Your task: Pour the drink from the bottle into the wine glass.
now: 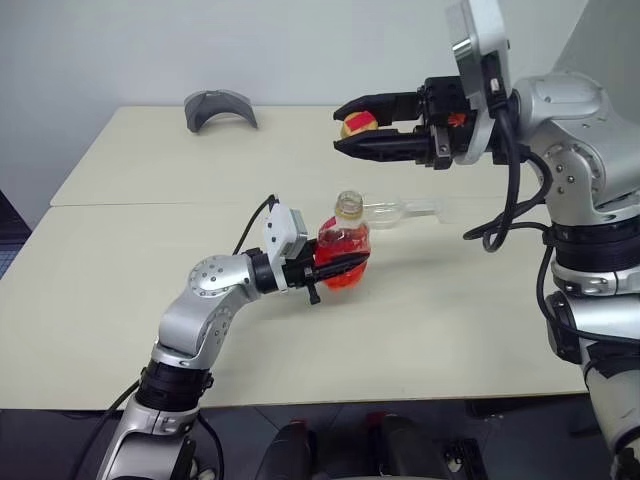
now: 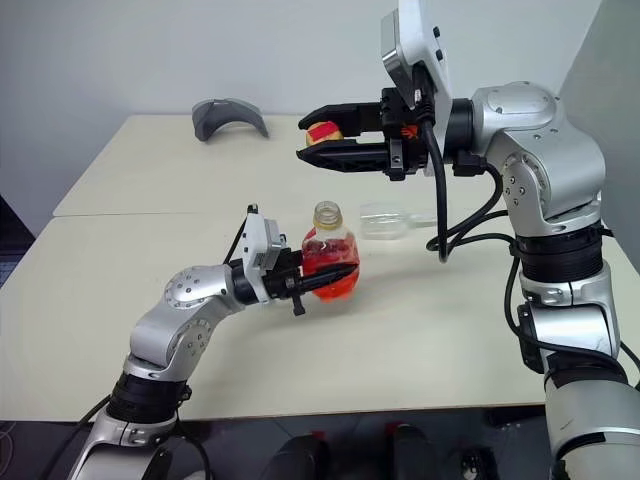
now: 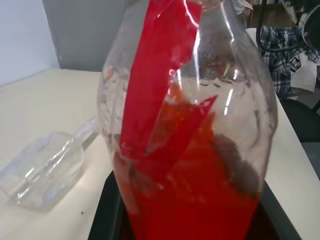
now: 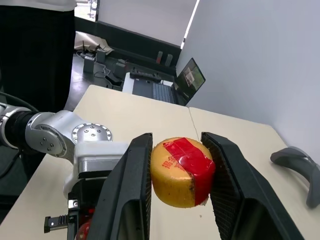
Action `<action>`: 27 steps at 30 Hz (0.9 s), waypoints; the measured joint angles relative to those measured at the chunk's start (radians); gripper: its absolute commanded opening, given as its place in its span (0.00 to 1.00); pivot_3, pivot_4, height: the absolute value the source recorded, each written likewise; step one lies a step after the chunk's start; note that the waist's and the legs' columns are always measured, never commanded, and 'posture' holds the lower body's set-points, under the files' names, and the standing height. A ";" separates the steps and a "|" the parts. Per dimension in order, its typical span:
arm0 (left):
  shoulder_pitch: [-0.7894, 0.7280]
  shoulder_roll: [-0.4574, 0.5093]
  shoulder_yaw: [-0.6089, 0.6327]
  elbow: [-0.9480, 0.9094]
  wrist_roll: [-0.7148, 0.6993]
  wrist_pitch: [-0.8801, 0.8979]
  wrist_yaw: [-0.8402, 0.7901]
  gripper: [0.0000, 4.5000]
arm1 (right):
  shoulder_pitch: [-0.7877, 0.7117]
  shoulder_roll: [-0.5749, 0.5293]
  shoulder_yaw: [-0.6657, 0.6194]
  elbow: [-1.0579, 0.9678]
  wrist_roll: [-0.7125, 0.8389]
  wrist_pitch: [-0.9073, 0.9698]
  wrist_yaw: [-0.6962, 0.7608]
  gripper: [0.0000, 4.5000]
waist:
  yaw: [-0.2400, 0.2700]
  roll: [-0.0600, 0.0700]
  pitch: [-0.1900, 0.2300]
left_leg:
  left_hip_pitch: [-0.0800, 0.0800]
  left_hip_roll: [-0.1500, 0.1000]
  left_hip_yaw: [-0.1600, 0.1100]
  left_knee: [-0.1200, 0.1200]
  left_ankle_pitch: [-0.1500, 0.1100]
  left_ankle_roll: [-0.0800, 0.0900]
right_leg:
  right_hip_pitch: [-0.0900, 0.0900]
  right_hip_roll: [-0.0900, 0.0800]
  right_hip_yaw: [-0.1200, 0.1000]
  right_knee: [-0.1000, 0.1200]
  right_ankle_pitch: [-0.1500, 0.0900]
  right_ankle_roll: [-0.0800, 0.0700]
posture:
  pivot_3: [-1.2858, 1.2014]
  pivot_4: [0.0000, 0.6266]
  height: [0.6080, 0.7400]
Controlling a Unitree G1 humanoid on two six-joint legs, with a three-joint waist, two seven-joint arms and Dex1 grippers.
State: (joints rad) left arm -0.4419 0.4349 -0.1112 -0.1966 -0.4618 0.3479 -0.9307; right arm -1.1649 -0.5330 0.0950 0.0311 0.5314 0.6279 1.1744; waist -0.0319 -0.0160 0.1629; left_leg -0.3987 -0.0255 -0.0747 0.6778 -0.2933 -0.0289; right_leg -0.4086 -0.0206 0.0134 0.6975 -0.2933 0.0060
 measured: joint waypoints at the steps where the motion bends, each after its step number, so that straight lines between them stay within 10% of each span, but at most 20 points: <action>1: -0.001 -0.001 0.000 0.004 0.000 0.000 0.002 0.25 | 0.002 0.000 -0.011 0.004 0.003 0.028 -0.024 0.28 | 0.001 0.000 0.000 | 0.000 0.000 0.000 0.000 0.000 0.000 | 0.000 0.000 0.000 0.000 0.000 0.000 | 0.52 0.24 1.00; 14: 0.017 -0.007 0.022 0.013 0.016 0.001 0.078 0.25 | 0.473 -0.014 -0.221 -0.305 -0.027 0.202 -0.481 0.28 | 0.007 0.000 0.000 | 0.000 0.000 -0.001 0.000 0.000 0.000 | 0.002 0.000 -0.001 0.000 0.000 0.000 | 0.52 0.24 1.00; 20: 0.016 -0.057 0.009 0.044 0.042 0.002 0.125 0.25 | 0.886 0.209 -0.190 -0.447 -0.205 0.265 -0.883 0.28 | 0.003 0.000 0.000 | 0.001 0.000 0.002 0.000 0.000 0.000 | 0.001 0.000 0.002 0.001 0.000 0.001 | 0.52 0.24 1.00; 27: -0.046 -0.079 -0.007 0.081 0.046 -0.006 0.112 0.25 | 0.882 0.342 -0.150 -0.374 -0.292 0.118 -1.011 0.28 | 0.000 0.001 0.000 | 0.002 0.000 0.002 -0.001 0.001 -0.001 | 0.002 0.002 0.002 0.001 0.000 0.000 | 0.52 0.24 1.00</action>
State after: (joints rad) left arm -0.4875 0.3560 -0.1178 -0.1157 -0.4157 0.3424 -0.8192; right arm -0.2828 -0.1908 -0.0549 -0.3431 0.2391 0.7455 0.1632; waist -0.0318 -0.0154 0.1628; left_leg -0.3967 -0.0253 -0.0731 0.6771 -0.2924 -0.0303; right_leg -0.4068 -0.0188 0.0150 0.6981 -0.2935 0.0065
